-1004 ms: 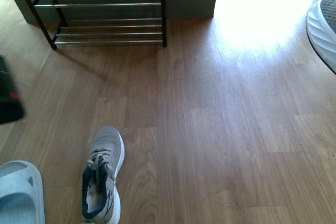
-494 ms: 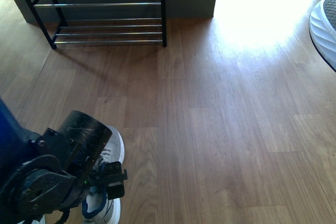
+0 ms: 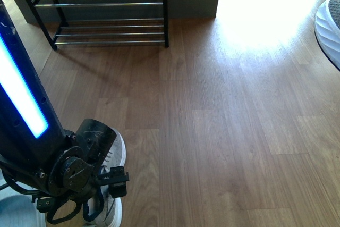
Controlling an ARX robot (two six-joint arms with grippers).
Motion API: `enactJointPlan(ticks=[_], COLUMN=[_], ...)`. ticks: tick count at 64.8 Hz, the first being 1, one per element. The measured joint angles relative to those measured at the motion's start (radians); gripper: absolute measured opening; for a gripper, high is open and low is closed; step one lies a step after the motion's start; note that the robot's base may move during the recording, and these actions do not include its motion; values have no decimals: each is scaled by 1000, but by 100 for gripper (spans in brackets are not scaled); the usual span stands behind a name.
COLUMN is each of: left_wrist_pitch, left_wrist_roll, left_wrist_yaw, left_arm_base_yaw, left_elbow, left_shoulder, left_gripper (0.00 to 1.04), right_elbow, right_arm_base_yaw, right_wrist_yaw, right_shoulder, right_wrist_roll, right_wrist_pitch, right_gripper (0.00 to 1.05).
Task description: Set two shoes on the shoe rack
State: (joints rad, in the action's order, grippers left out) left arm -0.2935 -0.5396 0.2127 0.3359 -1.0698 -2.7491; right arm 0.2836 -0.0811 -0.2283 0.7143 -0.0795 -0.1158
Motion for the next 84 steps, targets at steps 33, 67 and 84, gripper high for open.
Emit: enactJointPlan(ticks=[33, 67, 84], left_wrist_pitch=[15, -80, -185], left_wrist_roll=[22, 27, 129], left_wrist_yaw=[6, 50, 124], left_arm_base_yaw=[6, -76, -112], left_elbow=[-58, 101, 349], left_shoulder=[-49, 140, 614], left_gripper=[22, 3, 3], right_elbow=[0, 0, 0], right_arm_base_yaw=[0, 0, 0], right_wrist_yaw=[0, 0, 0], right_shoulder=[0, 0, 0], right_wrist_roll=[0, 0, 0], right_wrist_pitch=[0, 0, 0], right_gripper=[1, 1, 1])
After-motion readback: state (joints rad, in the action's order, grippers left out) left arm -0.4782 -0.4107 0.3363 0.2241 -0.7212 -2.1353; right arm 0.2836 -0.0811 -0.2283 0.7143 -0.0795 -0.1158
